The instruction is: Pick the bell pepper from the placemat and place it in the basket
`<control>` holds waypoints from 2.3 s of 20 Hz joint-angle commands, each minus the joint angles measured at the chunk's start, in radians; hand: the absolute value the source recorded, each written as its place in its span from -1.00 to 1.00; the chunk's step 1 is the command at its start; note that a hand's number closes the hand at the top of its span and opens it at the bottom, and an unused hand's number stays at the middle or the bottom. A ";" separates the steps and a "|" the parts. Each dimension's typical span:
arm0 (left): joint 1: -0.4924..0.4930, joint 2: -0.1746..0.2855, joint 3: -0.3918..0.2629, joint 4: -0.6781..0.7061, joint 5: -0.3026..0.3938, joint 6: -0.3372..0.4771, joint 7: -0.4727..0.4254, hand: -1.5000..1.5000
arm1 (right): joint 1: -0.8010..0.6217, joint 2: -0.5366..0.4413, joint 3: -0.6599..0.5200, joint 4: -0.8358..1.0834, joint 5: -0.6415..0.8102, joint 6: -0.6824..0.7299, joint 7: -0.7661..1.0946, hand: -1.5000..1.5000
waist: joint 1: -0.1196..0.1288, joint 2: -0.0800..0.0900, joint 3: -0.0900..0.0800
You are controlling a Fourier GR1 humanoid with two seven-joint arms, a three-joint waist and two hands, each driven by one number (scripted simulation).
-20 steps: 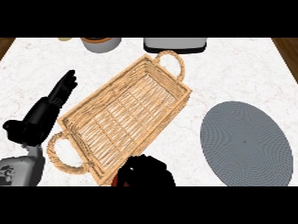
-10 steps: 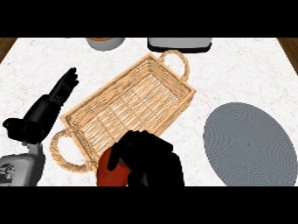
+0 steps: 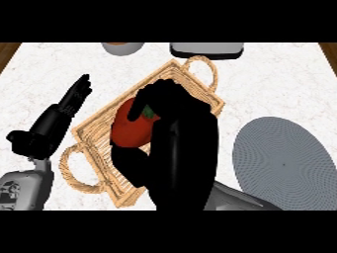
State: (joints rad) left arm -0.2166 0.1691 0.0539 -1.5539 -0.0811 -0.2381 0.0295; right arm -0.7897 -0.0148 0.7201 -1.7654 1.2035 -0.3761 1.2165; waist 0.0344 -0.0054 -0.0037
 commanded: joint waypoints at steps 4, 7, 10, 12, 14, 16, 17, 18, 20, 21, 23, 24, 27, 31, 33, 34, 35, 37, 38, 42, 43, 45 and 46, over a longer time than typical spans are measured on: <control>-0.017 -0.009 0.003 0.031 -0.003 0.007 -0.012 0.00 | -0.142 0.014 -0.086 0.111 -0.052 -0.003 0.264 1.00 | -0.010 0.003 0.001; 0.036 -0.009 -0.008 -0.010 -0.016 0.011 -0.014 0.00 | -0.136 0.014 -0.132 0.185 -0.111 -0.012 0.192 1.00 | -0.004 0.005 0.002; 0.054 0.014 0.013 -0.031 0.007 -0.014 -0.032 0.00 | -0.101 0.014 -0.196 0.233 -0.134 -0.040 0.081 1.00 | -0.013 0.006 0.003; 0.020 0.006 0.014 0.011 -0.003 -0.001 -0.034 0.00 | -0.056 0.014 -0.166 0.247 -0.108 -0.117 0.070 1.00 | -0.022 0.007 0.003; 0.026 0.003 0.018 0.009 0.000 0.000 -0.044 0.00 | -0.044 0.014 -0.193 0.302 -0.095 -0.145 0.003 1.00 | -0.023 0.007 0.003; 0.008 0.003 0.026 0.036 0.001 0.004 -0.041 0.00 | -0.048 0.014 -0.226 0.393 -0.074 -0.218 -0.065 1.00 | -0.021 0.009 0.003; 0.050 -0.008 0.012 -0.045 0.001 0.011 -0.008 0.00 | -0.040 0.014 -0.161 0.341 -0.050 -0.191 -0.011 1.00 | -0.021 0.005 0.003; 0.063 0.021 0.031 -0.067 0.023 -0.018 0.003 0.00 | -0.027 0.014 -0.223 0.374 -0.058 -0.211 -0.073 1.00 | -0.020 0.005 0.004; -0.002 -0.004 0.019 -0.022 -0.001 0.015 0.018 0.00 | -0.001 0.014 -0.198 0.398 -0.046 -0.255 -0.094 1.00 | -0.026 0.006 0.004; -0.021 -0.022 -0.004 -0.033 -0.015 0.028 0.043 0.00 | 0.016 0.014 -0.216 0.414 -0.034 -0.252 -0.137 1.00 | -0.029 0.006 0.004; 0.010 0.033 0.044 0.000 0.017 -0.022 -0.021 0.00 | 0.014 0.014 -0.286 0.375 0.020 -0.340 -0.100 1.00 | -0.031 0.007 0.004; 0.029 -0.008 0.009 0.011 -0.011 0.005 -0.041 0.00 | 0.054 0.014 -0.249 0.374 0.009 -0.433 -0.080 1.00 | -0.024 0.009 0.004; 0.019 -0.024 -0.008 -0.052 -0.022 0.029 0.033 0.00 | 0.010 0.014 -0.281 0.394 -0.030 -0.373 -0.132 -1.00 | -0.025 0.005 0.004; 0.064 -0.005 0.010 -0.105 0.007 -0.003 0.044 0.00 | 0.017 0.015 -0.323 0.464 -0.107 -0.368 -0.273 -1.00 | -0.023 0.006 0.004; 0.024 0.034 0.063 -0.009 0.028 -0.031 -0.017 0.00 | 0.018 0.015 -0.349 0.413 -0.115 -0.362 -0.296 -1.00 | -0.029 0.007 0.004; 0.057 -0.001 0.019 -0.063 -0.009 0.002 0.009 0.00 | -0.028 0.015 -0.318 0.439 -0.098 -0.374 -0.259 -1.00 | -0.025 0.006 0.004; -0.023 0.015 0.044 0.007 0.016 -0.016 0.023 0.00 | 0.000 0.015 -0.269 0.391 -0.073 -0.381 -0.198 -1.00 | -0.030 0.006 0.003; 0.045 0.010 0.038 -0.002 0.020 -0.030 -0.028 0.00 | -0.055 0.015 -0.369 0.407 -0.202 -0.405 -0.316 -1.00 | -0.024 0.008 0.004; 0.054 0.016 0.038 -0.021 0.007 -0.023 -0.037 0.00 | -0.078 0.015 -0.351 0.342 -0.176 -0.368 -0.236 -1.00 | -0.026 0.005 0.003; 0.052 -0.027 0.005 -0.043 -0.014 0.014 0.009 0.00 | -0.034 0.015 -0.463 0.249 -0.203 -0.371 -0.241 -1.00 | -0.034 0.002 0.004; 0.052 0.000 0.031 -0.010 -0.013 0.002 -0.040 0.00 | 0.016 -0.018 -0.476 0.170 -0.231 -0.376 -0.266 -1.00 | -0.043 0.002 0.004; 0.089 -0.012 0.016 0.002 -0.034 0.009 -0.079 0.00 | 0.034 0.001 -0.516 0.156 -0.254 -0.363 -0.243 -1.00 | -0.038 0.004 0.004; 0.077 -0.008 0.027 -0.034 -0.007 0.001 -0.030 0.00 | 0.128 -0.028 -0.484 0.061 -0.331 -0.331 -0.281 -1.00 | -0.041 0.002 0.004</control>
